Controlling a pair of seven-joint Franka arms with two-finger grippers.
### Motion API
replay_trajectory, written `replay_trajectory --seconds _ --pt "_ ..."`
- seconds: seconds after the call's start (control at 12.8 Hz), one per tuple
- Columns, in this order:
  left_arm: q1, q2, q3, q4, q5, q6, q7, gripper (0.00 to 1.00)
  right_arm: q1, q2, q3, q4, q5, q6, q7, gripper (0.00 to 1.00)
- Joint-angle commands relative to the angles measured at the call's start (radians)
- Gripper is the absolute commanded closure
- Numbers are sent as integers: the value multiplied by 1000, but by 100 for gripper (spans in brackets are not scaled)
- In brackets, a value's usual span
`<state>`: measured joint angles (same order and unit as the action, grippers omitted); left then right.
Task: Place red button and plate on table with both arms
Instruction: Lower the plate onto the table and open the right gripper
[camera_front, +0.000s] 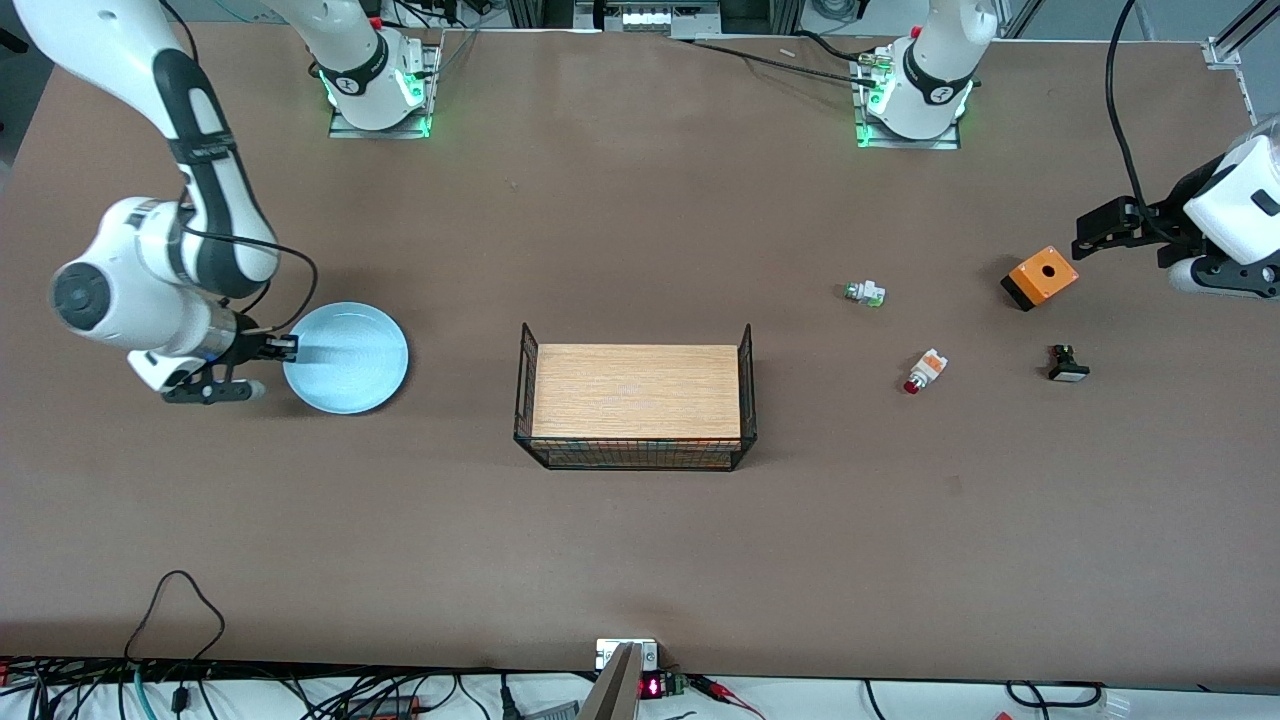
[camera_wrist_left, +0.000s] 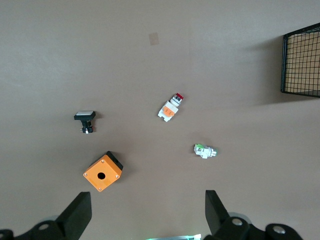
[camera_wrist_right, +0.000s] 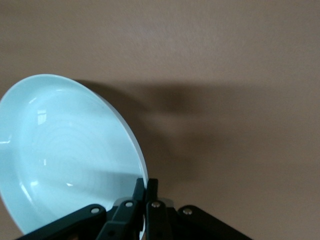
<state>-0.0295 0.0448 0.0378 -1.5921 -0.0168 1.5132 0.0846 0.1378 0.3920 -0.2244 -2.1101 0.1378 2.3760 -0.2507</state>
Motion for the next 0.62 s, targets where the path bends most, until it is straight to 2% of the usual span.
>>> replay_trajectory --seconds 0.0,0.08,0.23,0.55 --pt "2 -23 -4 -5 26 -11 12 0 -50 -4 22 -60 -6 80 -62 61" --pt "3 -25 -4 -6 40 -11 12 0 -49 -19 25 -53 5 65 -18 1" --pt "-1 -23 -4 9 41 -1 12 0 -35 -89 49 4 5 -70 126 0" --pt "0 -28 -33 7 41 -11 14 0 -23 -134 103 288 -10 -448 289 0"
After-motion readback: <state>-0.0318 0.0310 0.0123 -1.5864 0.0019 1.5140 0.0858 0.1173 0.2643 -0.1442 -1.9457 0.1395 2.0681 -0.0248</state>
